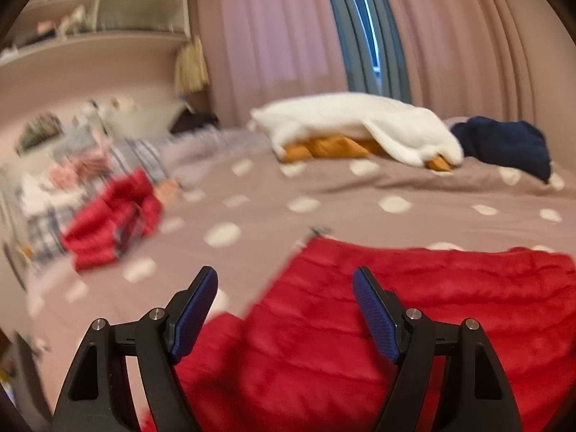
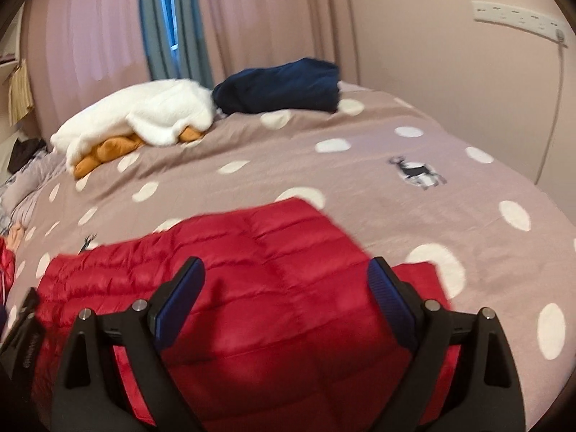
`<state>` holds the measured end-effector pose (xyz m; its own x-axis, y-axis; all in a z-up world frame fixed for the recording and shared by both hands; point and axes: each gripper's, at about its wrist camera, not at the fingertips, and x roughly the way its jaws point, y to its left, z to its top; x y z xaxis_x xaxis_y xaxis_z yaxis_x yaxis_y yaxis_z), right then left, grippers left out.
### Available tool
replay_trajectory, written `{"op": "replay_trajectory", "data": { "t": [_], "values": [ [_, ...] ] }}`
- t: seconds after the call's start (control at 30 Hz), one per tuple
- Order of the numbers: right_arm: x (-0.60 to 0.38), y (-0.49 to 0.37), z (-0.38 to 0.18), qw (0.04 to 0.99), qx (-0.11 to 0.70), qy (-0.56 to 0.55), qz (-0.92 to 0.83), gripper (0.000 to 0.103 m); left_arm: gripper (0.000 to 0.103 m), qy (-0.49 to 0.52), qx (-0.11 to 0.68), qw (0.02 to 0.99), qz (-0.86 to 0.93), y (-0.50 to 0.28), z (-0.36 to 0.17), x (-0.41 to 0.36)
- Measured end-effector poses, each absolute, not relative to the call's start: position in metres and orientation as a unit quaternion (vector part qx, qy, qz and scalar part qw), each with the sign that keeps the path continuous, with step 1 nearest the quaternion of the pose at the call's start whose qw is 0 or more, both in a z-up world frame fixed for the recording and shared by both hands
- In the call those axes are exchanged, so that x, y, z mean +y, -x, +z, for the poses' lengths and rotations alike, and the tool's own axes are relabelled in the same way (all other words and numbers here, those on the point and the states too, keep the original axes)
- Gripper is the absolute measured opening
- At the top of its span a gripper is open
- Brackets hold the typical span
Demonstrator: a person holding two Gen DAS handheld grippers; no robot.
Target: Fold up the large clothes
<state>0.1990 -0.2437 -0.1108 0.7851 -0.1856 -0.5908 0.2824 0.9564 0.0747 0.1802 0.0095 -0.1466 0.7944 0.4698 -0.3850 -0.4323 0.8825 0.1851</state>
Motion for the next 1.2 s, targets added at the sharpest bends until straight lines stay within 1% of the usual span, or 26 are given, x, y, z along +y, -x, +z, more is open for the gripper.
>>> {"op": "replay_trajectory", "data": {
  "t": [0.07,0.17,0.33,0.53,0.6,0.67,0.83,1.03,1.2],
  "values": [
    [-0.251,-0.197,-0.108,0.941,0.299,-0.08,-0.135,0.092,0.077,-0.057,0.212,0.941,0.258,-0.18,-0.147,0.02],
    [-0.262,-0.196,-0.106,0.939,0.297,-0.083,-0.149,0.092,0.077,-0.039,0.228,0.934,0.272,-0.181,-0.149,0.041],
    [-0.283,-0.2,-0.114,0.93,0.315,-0.1,-0.161,0.092,0.077,0.055,0.248,0.923,0.29,-0.175,-0.15,0.084],
    [-0.299,-0.216,-0.146,0.907,0.367,-0.126,-0.164,0.093,0.077,0.105,0.306,0.893,0.313,-0.189,-0.182,0.11],
    [-0.3,-0.218,-0.153,0.905,0.37,-0.134,-0.16,0.094,0.077,0.127,0.337,0.883,0.301,-0.197,-0.196,0.116],
    [-0.301,-0.22,-0.158,0.906,0.367,-0.141,-0.157,0.094,0.077,0.143,0.337,0.881,0.3,-0.2,-0.205,0.119],
    [-0.307,-0.222,-0.168,0.903,0.368,-0.165,-0.144,0.098,0.077,0.14,0.337,0.881,0.3,-0.2,-0.211,0.112],
    [-0.306,-0.222,-0.17,0.903,0.37,-0.17,-0.141,0.098,0.078,0.167,0.351,0.877,0.283,-0.202,-0.217,0.124],
    [-0.305,-0.224,-0.17,0.902,0.372,-0.166,-0.143,0.099,0.078,0.155,0.35,0.877,0.291,-0.203,-0.216,0.12]
  ]
}}
